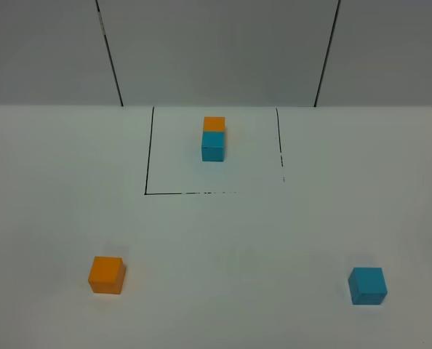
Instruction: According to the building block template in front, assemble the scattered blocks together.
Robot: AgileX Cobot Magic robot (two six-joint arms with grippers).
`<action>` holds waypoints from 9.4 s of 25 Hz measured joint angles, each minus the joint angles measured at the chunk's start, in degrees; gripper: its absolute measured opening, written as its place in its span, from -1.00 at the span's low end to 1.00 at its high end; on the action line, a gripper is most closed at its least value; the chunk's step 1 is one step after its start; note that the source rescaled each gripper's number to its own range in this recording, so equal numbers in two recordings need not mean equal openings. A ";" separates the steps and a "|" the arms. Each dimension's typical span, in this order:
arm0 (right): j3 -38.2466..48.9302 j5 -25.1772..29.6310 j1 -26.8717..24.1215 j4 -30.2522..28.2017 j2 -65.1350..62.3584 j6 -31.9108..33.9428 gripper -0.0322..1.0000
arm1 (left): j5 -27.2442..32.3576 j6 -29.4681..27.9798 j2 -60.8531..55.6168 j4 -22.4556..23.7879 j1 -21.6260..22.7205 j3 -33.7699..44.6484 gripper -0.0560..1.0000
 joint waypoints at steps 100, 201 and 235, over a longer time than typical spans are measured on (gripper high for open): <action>0.00 0.00 0.00 -0.01 0.00 0.00 0.46 | -15.14 -23.43 102.19 10.28 -21.70 -35.02 0.46; 0.00 0.00 0.00 -0.01 0.00 0.00 0.46 | -11.03 49.49 127.27 13.76 -33.10 -56.95 -0.89; 0.00 0.00 0.00 -0.01 0.00 0.00 0.46 | -5.91 44.83 115.95 15.17 -34.30 -57.22 1.00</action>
